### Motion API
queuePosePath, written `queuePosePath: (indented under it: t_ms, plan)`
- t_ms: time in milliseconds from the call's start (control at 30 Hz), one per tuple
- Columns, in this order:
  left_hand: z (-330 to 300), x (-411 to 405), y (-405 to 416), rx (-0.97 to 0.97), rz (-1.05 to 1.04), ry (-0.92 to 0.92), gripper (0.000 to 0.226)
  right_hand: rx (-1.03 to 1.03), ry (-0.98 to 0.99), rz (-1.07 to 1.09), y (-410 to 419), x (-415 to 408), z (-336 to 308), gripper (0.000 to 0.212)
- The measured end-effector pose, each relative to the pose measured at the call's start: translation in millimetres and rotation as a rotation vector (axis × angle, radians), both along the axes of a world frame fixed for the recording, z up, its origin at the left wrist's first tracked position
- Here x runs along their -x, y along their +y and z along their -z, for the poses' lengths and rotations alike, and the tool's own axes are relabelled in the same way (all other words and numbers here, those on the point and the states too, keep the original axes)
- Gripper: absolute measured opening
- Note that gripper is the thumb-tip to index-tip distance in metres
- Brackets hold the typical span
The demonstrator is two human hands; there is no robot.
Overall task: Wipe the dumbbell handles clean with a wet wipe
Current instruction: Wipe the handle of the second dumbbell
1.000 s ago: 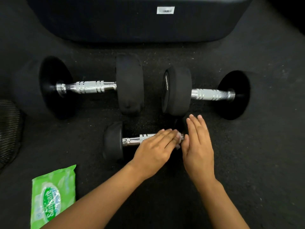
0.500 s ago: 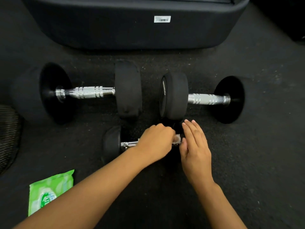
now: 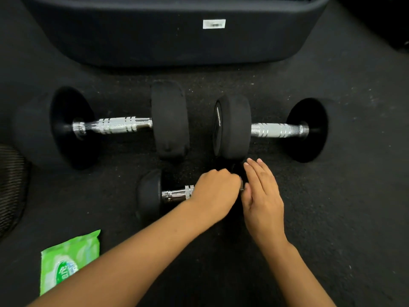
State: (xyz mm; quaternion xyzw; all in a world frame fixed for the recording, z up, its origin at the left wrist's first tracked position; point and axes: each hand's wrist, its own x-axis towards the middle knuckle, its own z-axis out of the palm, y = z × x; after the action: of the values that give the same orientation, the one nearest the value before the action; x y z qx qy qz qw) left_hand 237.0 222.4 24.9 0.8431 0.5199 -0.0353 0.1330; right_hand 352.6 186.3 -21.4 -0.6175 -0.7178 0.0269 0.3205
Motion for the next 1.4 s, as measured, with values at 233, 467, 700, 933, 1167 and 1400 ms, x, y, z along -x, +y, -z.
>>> queuePosePath:
  t_ms: [233,467,700,933,1167,1400]
  plan:
    - [7,8,29,0.336,-0.124,-0.254,0.029,0.002,0.011,0.002,-1,0,0,0.04]
    - [57,27,-24,-0.336,0.096,-0.442,0.029,-0.015,0.015,-0.008,0,0,2,0.05]
    - [59,13,-27,-0.488,0.166,-0.39,0.03,-0.022,0.02,-0.004,0,-1,4,0.048]
    - [31,16,-13,-0.115,-0.096,-0.35,0.015,-0.016,0.005,-0.003,-1,-1,4,0.041]
    - [15,7,-10,-0.11,-0.093,-0.233,0.008,-0.022,0.004,-0.003,0,-1,2,0.039]
    - [32,2,-21,-0.234,-0.034,-0.254,0.018,-0.018,0.026,-0.006,0,0,1,0.04]
